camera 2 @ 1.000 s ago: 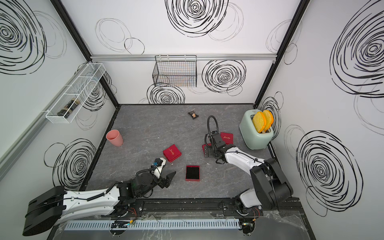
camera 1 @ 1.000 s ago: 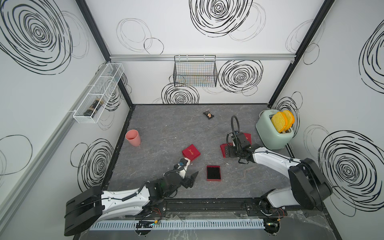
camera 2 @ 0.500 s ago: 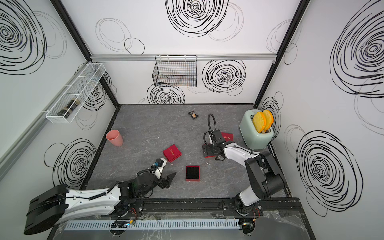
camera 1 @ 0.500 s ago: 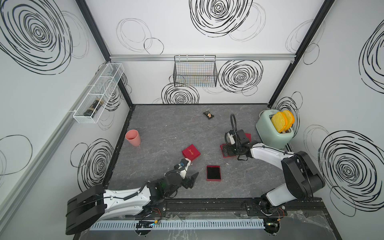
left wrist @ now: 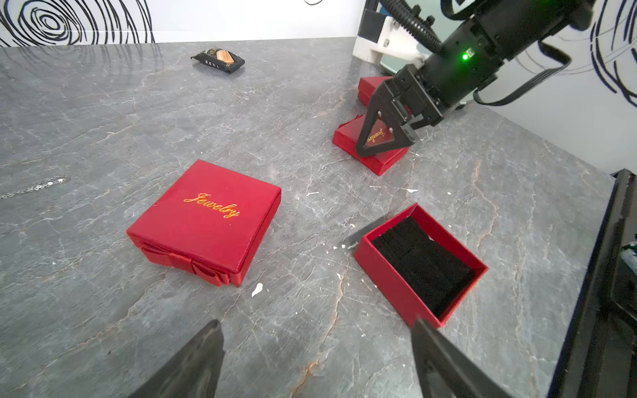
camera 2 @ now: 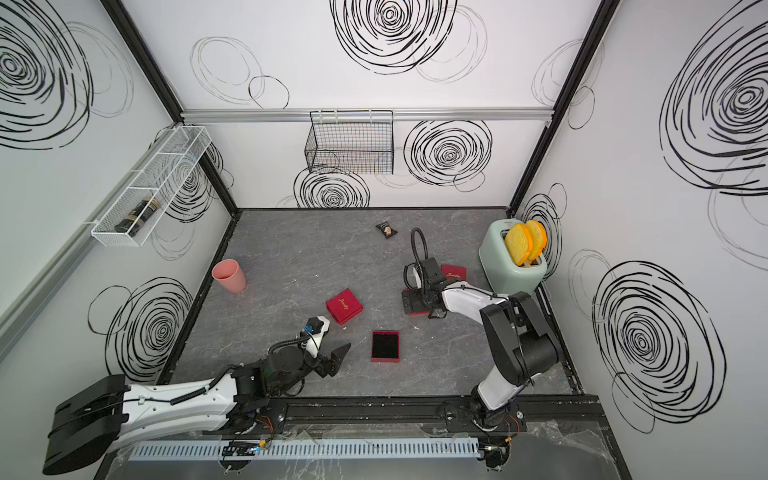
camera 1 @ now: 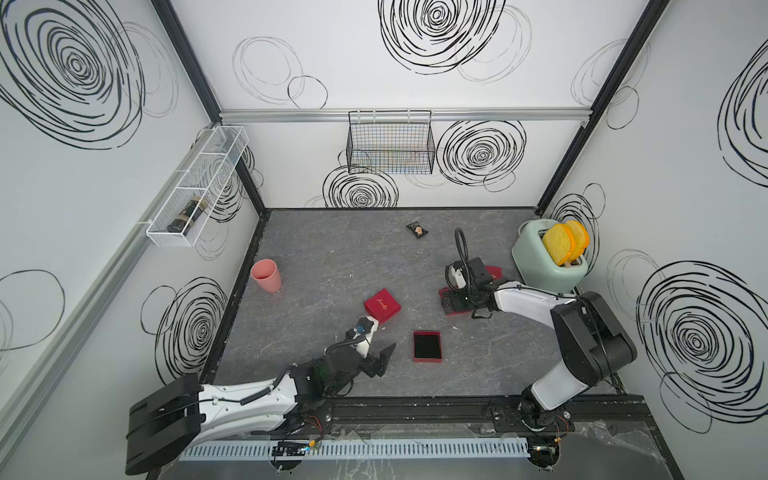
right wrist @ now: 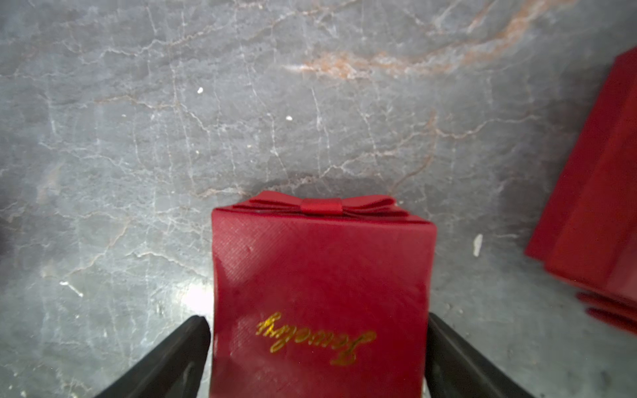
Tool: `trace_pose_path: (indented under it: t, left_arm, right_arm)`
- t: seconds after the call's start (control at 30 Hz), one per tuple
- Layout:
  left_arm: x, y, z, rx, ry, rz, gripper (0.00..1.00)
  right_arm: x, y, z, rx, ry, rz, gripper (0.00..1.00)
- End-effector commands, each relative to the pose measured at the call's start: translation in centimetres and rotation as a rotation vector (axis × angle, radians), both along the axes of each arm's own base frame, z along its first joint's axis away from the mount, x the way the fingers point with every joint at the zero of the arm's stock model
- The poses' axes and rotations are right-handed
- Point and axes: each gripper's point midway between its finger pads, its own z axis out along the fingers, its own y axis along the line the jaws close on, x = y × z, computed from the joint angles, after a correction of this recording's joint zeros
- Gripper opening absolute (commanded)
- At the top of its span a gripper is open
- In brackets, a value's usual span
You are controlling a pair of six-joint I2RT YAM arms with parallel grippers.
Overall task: Take the necklace out of the lift-off lid jewelry box
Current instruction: Pick up the lid from the center of the board.
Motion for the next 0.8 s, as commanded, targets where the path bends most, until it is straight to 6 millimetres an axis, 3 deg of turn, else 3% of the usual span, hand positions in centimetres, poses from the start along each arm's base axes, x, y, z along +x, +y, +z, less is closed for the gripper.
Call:
trace_pose_path:
  t: [0.0,0.23,0.43,0.6,0.77]
  left_arm:
    - [0.3,0.3,0.4,-0.024,-0.014,0.024,0.88]
    - [0.3,0.2,0.1,-0.017,-0.007,0.019,0.88]
    - [0.0,-0.4,-0.2,-0.011,-0.001,-0.009,0.85]
    - [-0.3,-1.7,-0.9,0.041,0.000,-0.046,0.80]
    - [-0.7,-3.5,-1.9,0.126,-0.003,-0.074,0.71]
  right_arm:
    - [0.4,0.1,-0.1,-0.059,0.001,0.014,0.97]
    - [0.5,0.2,-0.8,-0.122,0.019,0.011,1.00]
    - [-0.5,1.3,1.8,-0.088,-0.018,0.012,0.88]
    - [-3.9,3.5,4.7,0.082,-0.032,0.045,0.86]
    - [-8.6,4.0,5.6,0.226,0.000,0.042,0.85]
